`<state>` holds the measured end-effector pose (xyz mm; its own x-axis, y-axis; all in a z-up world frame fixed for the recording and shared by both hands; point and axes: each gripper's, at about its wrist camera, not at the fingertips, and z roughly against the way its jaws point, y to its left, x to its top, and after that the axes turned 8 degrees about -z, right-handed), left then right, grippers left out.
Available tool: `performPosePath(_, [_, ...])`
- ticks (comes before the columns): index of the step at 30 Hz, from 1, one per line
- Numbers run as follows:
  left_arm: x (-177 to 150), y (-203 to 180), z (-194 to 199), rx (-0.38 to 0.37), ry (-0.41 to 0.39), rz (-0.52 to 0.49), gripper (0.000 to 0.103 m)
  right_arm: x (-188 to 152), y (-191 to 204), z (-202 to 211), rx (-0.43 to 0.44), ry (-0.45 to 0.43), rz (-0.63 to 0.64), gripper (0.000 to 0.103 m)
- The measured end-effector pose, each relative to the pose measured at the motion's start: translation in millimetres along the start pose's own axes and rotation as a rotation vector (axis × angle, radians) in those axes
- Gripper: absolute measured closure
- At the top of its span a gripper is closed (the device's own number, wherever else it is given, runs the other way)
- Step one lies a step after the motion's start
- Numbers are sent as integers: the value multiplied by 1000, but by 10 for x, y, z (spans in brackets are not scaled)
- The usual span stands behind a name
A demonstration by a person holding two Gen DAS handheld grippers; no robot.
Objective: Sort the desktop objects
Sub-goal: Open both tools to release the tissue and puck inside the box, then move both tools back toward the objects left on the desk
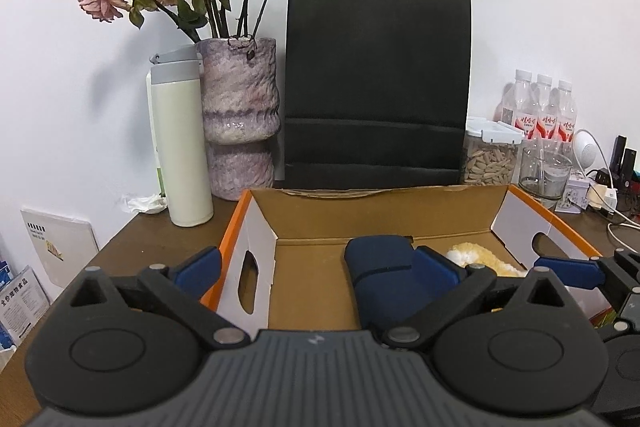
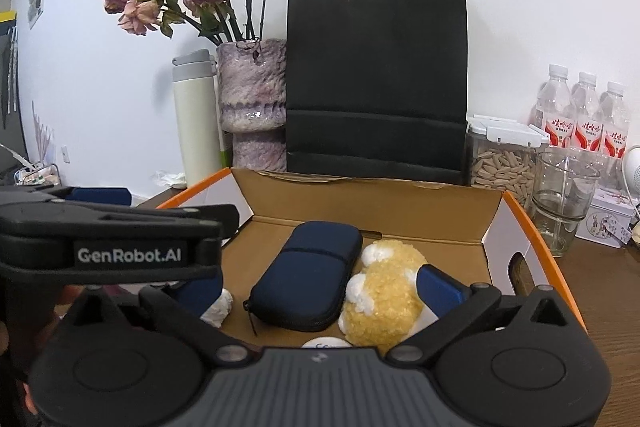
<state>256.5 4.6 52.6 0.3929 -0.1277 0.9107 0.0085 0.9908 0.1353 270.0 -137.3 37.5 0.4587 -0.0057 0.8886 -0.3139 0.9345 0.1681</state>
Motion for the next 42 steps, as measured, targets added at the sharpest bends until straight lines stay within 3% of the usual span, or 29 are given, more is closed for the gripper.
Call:
performPosePath(11, [-8, -9, 60, -7, -15, 6, 0, -11, 21, 41, -4, -1, 12, 0])
performPosePath(24, [-130, 140, 494, -13, -91, 57, 0, -165, -116, 424, -49, -13, 8, 0])
performPosePath(42, [-621, 457, 1003, -7, -25, 76, 0, -528, -349, 1084, -105, 11, -38, 0])
